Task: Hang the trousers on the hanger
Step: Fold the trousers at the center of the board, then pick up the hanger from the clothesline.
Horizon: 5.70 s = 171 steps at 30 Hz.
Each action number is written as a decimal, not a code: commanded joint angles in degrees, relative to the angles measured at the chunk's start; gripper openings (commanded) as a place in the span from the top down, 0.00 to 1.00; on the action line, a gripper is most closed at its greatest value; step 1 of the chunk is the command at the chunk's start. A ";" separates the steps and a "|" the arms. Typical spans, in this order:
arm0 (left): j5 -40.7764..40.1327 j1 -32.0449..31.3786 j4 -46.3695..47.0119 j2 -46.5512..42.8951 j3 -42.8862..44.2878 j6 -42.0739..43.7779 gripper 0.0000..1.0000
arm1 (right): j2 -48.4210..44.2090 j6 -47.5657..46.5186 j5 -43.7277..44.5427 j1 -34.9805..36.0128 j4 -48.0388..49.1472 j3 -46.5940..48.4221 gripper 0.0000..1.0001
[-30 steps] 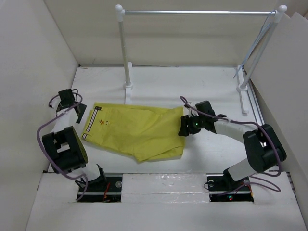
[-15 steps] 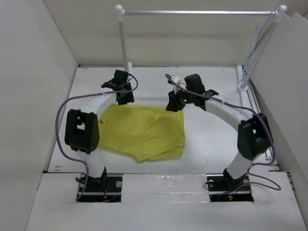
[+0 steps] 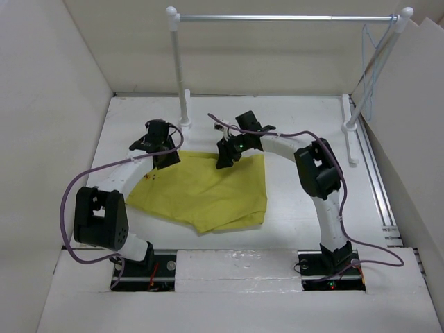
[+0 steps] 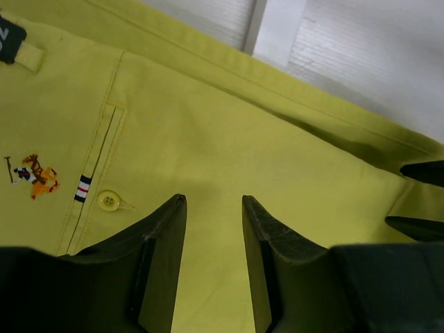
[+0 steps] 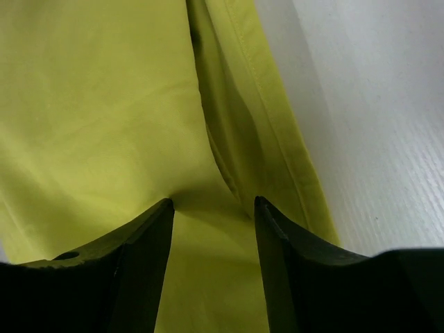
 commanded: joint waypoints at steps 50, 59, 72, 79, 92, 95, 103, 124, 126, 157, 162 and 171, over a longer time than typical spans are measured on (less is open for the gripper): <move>-2.34 8.69 6.57 1.89 -10.70 -14.52 0.71 | -34.71 15.20 19.47 -5.50 12.10 -50.97 1.00; 0.81 -0.25 7.45 -9.12 2.29 -10.92 0.81 | -45.97 5.55 21.40 -7.67 -7.94 -20.82 0.53; 10.13 -23.39 13.95 -11.75 2.86 -3.71 1.00 | -30.17 -0.80 16.50 -47.30 -13.67 30.32 0.84; 13.74 -24.00 15.02 -18.78 -4.63 -0.64 0.90 | -24.89 4.29 6.06 -64.90 -5.51 27.52 0.13; 11.03 -28.22 12.47 -16.59 -4.99 1.56 0.87 | -19.51 -0.79 -6.37 -63.68 -7.51 19.78 0.07; 10.76 -28.22 12.03 -15.98 -4.11 1.74 0.87 | -21.61 -1.67 -6.37 -63.06 -7.35 17.41 0.26; 11.90 -28.22 11.94 -13.60 -2.62 1.30 0.88 | -31.01 -1.24 -1.11 -59.02 -2.96 10.38 0.97; 21.30 -28.22 7.89 -1.92 27.61 -2.74 0.50 | -51.48 0.44 25.71 -39.60 0.02 -8.94 1.00; 21.57 -28.22 8.95 -0.95 29.81 -3.96 0.50 | -53.61 0.00 25.62 -38.28 2.41 -14.57 1.00; 1.53 -34.82 1.13 33.59 61.63 -9.68 0.40 | -70.31 2.46 33.18 -17.62 -0.22 -46.14 1.00; -0.31 -35.34 0.42 34.03 61.46 -10.74 0.52 | -71.28 1.49 35.81 -15.52 -1.88 -46.14 1.00; -1.02 -35.87 1.30 34.21 58.47 -12.41 0.63 | -74.62 4.21 42.76 -5.33 -5.05 -48.86 1.00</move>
